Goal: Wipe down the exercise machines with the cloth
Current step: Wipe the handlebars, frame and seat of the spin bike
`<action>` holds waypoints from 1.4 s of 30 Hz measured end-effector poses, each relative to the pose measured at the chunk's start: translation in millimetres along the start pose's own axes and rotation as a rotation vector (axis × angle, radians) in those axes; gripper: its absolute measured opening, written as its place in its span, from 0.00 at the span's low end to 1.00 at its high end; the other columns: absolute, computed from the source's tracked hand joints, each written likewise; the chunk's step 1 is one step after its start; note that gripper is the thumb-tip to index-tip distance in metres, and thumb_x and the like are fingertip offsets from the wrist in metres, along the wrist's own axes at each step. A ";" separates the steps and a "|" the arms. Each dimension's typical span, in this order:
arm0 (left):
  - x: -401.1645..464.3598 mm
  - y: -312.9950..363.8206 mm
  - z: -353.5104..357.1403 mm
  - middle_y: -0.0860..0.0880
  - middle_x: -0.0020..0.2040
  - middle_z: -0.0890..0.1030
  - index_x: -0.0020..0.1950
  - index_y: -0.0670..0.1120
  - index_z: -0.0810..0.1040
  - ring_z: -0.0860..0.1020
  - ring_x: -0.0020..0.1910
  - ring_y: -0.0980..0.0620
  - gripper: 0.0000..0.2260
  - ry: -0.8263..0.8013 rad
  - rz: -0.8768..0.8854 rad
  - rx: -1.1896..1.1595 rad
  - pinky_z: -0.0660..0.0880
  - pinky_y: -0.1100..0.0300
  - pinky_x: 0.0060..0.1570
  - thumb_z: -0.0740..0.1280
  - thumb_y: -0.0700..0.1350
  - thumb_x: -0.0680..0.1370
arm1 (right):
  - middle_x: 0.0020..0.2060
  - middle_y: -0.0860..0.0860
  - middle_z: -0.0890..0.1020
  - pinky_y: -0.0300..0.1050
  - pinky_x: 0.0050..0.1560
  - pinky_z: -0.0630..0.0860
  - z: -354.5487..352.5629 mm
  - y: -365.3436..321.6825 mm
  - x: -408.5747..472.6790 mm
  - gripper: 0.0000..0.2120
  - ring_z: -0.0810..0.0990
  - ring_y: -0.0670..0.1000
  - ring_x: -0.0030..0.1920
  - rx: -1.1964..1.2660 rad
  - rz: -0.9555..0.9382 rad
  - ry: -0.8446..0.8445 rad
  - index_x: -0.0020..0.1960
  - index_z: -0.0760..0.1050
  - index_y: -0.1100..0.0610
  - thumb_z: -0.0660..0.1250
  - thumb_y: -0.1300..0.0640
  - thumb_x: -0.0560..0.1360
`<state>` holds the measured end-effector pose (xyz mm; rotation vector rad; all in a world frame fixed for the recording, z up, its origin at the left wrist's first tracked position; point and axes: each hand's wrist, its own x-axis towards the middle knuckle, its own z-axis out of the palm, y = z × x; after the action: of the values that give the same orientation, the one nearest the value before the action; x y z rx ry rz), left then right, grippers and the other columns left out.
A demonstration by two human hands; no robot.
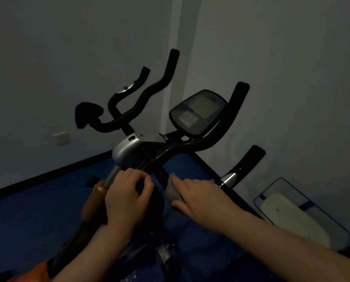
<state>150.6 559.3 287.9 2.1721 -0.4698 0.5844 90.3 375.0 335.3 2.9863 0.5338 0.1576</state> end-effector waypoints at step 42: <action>10.4 8.0 -1.7 0.53 0.38 0.78 0.39 0.48 0.79 0.74 0.39 0.53 0.07 -0.110 0.470 0.069 0.69 0.58 0.40 0.64 0.47 0.75 | 0.36 0.52 0.79 0.52 0.51 0.69 24.0 42.8 -31.4 0.12 0.76 0.57 0.39 -0.090 0.136 0.548 0.41 0.80 0.56 0.61 0.51 0.70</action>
<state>154.7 554.5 299.6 2.1728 -1.0496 0.7412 78.4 322.2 314.1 2.8679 0.3495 0.9978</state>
